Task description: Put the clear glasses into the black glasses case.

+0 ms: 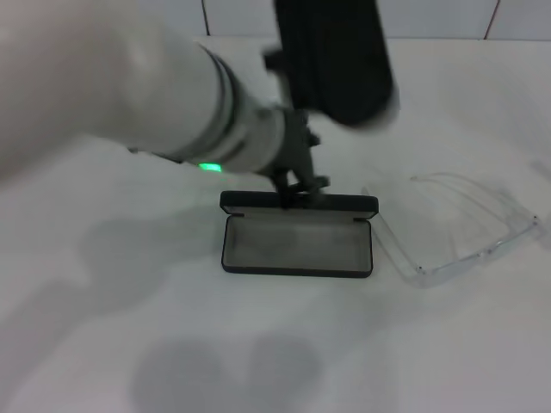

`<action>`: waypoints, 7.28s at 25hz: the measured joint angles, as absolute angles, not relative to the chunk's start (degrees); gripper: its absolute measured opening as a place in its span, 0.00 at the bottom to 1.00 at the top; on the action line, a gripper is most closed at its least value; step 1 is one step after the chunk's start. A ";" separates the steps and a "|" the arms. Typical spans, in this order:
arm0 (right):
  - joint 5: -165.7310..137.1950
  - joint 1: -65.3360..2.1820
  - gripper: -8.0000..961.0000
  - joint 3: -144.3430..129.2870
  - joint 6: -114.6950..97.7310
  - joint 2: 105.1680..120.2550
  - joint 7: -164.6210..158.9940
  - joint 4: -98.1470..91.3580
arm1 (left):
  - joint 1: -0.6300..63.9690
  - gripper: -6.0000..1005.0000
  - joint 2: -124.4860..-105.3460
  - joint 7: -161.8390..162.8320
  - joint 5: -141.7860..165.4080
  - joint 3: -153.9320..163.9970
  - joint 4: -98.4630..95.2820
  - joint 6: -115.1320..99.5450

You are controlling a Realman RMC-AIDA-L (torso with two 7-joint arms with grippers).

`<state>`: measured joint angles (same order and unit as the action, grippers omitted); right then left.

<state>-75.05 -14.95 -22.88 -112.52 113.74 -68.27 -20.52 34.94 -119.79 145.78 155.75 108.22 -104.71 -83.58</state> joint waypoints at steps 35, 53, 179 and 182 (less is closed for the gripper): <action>-132.98 -46.30 0.83 -58.12 -118.76 113.52 -103.23 -75.94 | 17.89 0.40 -119.28 72.47 80.87 48.63 -39.88 -110.67; -146.60 -47.10 0.78 -72.28 -109.77 115.36 -102.65 -70.05 | 17.36 0.39 -118.76 71.63 80.59 46.70 -33.98 -110.51; -88.98 -28.95 0.13 -74.62 -97.50 115.92 -76.74 -69.86 | 29.79 0.07 -119.53 70.86 73.61 62.11 -30.43 -102.91; -88.95 -28.97 0.13 -74.61 -97.33 115.93 -76.72 -69.82 | 29.88 0.07 -119.53 70.85 73.79 62.14 -30.50 -102.93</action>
<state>-88.95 -28.97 -74.61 -97.33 115.93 -76.72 -69.82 29.88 -119.53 70.85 73.79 62.14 -30.50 -102.93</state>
